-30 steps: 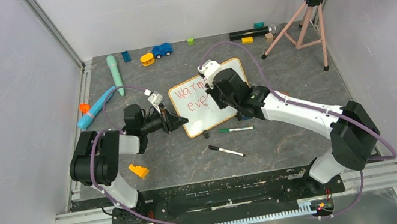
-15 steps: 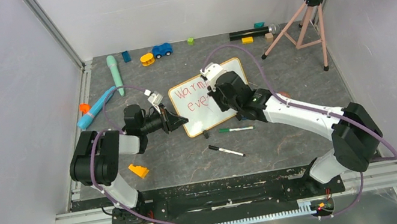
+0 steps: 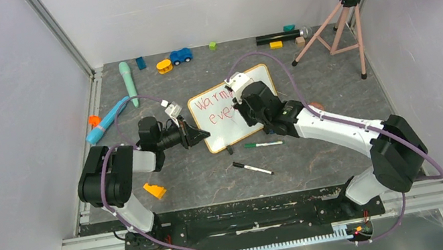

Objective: Write a sentence on the whiteboard

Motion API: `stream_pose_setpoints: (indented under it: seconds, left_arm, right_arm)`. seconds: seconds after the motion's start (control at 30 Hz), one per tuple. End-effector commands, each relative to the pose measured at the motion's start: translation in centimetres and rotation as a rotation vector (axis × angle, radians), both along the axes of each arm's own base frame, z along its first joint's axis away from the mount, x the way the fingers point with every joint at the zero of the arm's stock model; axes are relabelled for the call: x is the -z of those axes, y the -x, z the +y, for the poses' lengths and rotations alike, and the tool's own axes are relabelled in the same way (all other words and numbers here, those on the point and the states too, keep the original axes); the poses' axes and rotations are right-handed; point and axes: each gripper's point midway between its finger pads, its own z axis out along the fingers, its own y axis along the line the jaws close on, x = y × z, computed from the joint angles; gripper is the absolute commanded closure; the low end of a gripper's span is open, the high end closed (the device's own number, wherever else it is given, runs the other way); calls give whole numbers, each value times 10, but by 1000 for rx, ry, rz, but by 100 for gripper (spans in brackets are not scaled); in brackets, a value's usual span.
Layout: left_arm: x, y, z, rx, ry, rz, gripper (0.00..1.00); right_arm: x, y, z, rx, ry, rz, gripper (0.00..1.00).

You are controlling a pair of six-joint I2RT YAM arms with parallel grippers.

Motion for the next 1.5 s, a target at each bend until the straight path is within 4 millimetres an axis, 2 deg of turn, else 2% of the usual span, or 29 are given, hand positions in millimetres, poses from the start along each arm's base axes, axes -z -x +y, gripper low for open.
stream_pose_setpoints:
  seconds: [0.0,0.27,0.73,0.97,1.27,1.47]
  left_arm:
    - [1,-18,7,-59,-44,-72,98]
    - [1,-18,7,-59,-45,-72,98]
    - [1,-18,7,-59,-45,-73,98]
    - [1,-18,7,-59,-45,-72,98]
    - [1,-18,7,-61,-46,-72,98]
    - [1,-18,7,-59,-46,-73,98]
  right_arm:
    - [-9,-12,-3,35,-8,-34,100]
    - [-26,-24,5,37,-24,-62,100]
    - [-31,-36,-7,91,-9,-75,100]
    - [-36,-33,-7,81,-23,-77,100]
    - [-51,-14,-7,15,-108,-108,100]
    - [-41,-13,-14,25,-91,-88,100]
